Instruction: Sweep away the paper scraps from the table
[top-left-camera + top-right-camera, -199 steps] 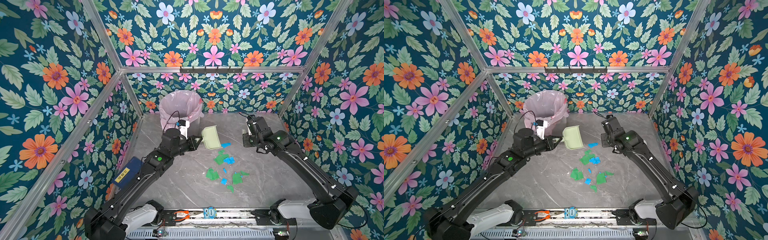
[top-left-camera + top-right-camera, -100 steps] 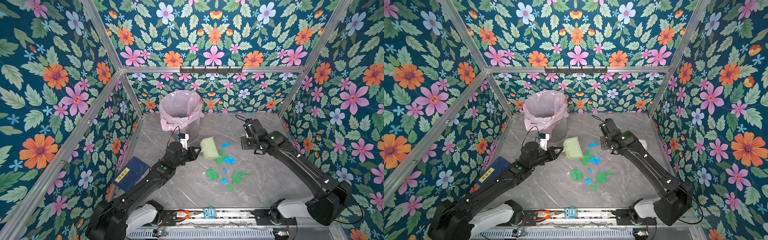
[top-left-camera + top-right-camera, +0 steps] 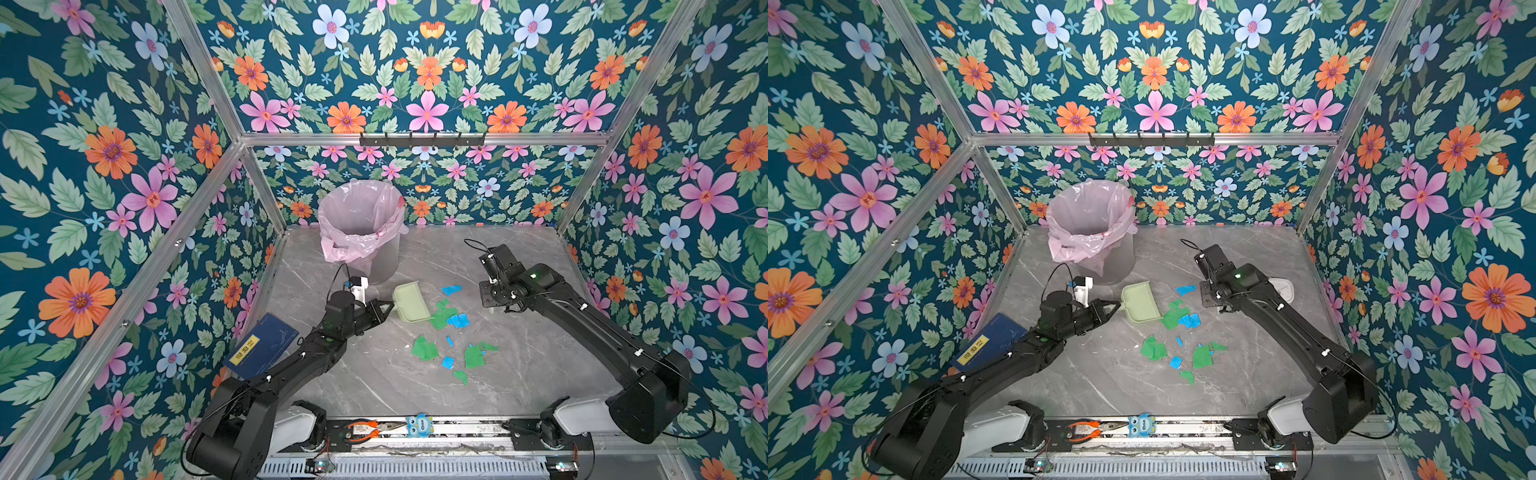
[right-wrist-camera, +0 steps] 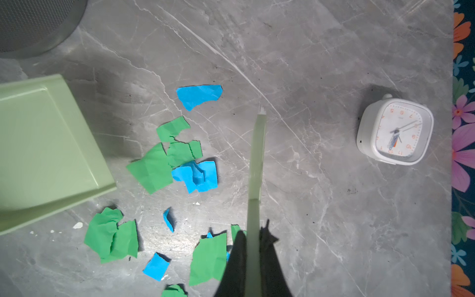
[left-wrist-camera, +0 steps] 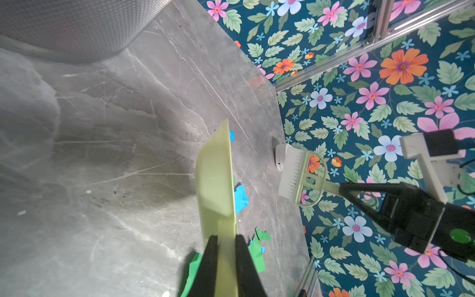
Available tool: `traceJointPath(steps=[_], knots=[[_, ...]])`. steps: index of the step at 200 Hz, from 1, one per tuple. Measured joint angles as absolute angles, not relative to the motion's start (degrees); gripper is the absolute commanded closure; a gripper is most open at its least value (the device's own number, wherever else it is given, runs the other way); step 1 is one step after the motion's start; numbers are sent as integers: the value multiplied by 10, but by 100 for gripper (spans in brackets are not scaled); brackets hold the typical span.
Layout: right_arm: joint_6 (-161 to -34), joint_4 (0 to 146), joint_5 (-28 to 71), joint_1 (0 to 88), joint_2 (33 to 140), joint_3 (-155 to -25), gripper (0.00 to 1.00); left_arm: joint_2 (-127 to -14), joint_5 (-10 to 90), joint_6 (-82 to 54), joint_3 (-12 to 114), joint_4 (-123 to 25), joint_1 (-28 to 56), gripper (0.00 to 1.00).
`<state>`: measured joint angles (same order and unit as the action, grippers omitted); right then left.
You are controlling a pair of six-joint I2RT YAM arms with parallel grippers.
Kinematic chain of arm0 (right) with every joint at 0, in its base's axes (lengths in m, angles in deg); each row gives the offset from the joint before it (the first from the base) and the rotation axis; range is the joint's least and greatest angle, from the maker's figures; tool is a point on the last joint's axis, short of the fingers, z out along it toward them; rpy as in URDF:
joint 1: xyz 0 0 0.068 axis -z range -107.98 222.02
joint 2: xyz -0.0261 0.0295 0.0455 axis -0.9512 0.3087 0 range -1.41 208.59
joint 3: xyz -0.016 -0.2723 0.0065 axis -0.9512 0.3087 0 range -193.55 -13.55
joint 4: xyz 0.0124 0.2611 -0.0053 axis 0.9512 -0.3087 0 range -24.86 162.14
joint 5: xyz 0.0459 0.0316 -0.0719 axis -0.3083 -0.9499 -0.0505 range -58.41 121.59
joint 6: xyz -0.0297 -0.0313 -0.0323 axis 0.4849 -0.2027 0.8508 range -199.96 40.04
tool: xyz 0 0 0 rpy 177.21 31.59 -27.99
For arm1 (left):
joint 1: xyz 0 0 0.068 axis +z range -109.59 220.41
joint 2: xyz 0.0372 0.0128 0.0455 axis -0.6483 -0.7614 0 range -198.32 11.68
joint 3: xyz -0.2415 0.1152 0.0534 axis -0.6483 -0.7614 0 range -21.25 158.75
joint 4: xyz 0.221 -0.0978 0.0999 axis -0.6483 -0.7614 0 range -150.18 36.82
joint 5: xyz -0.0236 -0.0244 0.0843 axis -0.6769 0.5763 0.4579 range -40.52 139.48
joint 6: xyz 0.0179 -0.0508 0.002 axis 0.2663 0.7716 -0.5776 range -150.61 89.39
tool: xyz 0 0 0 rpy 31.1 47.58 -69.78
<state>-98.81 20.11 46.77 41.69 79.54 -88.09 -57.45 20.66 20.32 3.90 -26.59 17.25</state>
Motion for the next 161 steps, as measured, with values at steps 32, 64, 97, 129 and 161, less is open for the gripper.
traceJointPath(steps=[32,64,97,129,161], knots=[[-991,193,465,417,809,-881,100,-603,155,209,14,-226,215,100],[-993,192,451,417,829,-886,100,-646,109,215,7,-192,229,100],[-994,187,436,417,853,-894,100,-673,89,210,3,-175,233,100],[-994,175,424,417,868,-903,100,-668,91,180,16,-214,237,100],[-1000,159,427,417,857,-905,100,-645,91,151,25,-263,248,100]])
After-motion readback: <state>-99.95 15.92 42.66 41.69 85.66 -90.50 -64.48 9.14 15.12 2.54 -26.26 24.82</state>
